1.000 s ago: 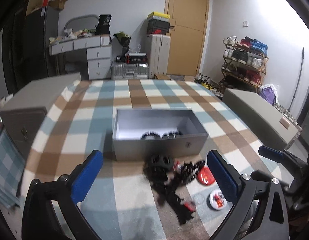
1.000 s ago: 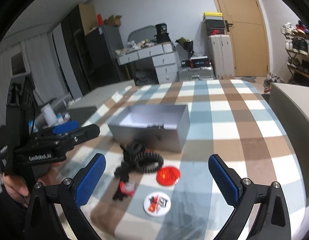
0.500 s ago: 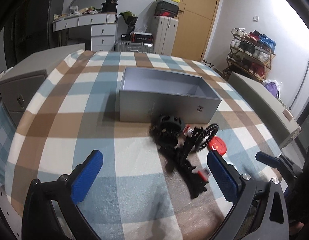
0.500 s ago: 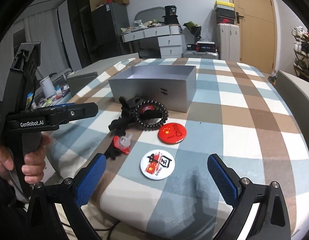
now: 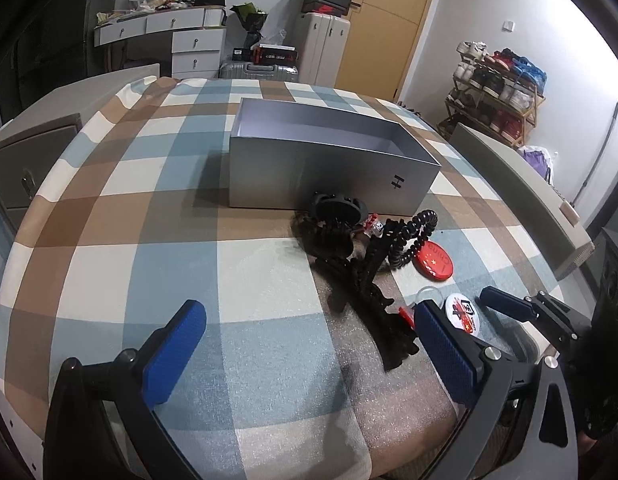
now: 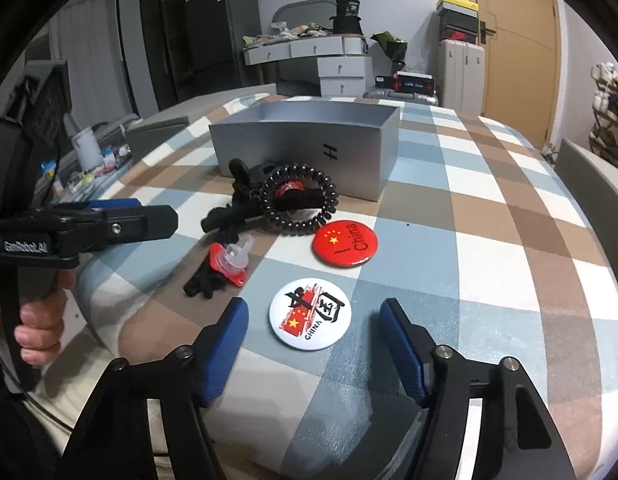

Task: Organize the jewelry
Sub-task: 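Lift both tools out of the box back over the jewelry, then grasp the white China badge with the right tool while the left tool grasps the clear red-capped item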

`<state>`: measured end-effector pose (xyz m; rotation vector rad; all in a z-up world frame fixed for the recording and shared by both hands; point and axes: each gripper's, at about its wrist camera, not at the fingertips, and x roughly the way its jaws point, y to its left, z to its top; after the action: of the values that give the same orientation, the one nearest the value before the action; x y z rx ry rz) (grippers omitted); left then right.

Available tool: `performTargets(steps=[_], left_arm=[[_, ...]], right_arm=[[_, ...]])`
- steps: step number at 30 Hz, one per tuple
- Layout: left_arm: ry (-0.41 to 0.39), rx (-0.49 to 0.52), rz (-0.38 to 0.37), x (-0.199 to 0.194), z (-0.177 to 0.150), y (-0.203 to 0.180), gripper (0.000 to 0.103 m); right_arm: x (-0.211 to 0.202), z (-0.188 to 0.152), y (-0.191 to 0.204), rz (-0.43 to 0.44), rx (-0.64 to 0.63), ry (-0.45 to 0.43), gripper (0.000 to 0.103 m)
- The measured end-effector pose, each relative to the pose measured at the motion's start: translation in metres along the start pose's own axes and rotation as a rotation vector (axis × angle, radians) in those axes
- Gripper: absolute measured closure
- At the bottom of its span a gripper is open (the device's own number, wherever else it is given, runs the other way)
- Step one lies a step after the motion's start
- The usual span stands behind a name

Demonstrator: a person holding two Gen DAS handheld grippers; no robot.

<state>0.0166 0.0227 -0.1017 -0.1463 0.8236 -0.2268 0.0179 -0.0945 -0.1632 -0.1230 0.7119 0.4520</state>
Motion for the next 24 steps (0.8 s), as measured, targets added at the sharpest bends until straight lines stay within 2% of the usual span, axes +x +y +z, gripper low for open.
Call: performTargets(steps=[4,9,15,20,24], left_arm=[[0.003,-0.003,0.004,0.001,0.0,0.001,0.002],[0.001,0.002,0.007,0.0,0.001,0.001,0.001],[-0.004,0.01,0.005,-0.002,0.003,0.001,0.001],[-0.007,0.054,-0.027,-0.003,0.006,-0.008,0.002],[-0.004,0.125,-0.079,-0.003,0.008,-0.022,0.002]], right_arm=[[0.003,0.0,0.004,-0.022,-0.024,0.002,0.04],[0.003,0.0,0.009,-0.049,-0.06,-0.002,0.061],[0.003,-0.001,0.008,-0.047,-0.059,-0.003,0.061],[-0.001,0.0,0.002,-0.024,-0.02,-0.018,0.061],[-0.005,0.001,-0.009,-0.004,0.036,-0.035,0.061]])
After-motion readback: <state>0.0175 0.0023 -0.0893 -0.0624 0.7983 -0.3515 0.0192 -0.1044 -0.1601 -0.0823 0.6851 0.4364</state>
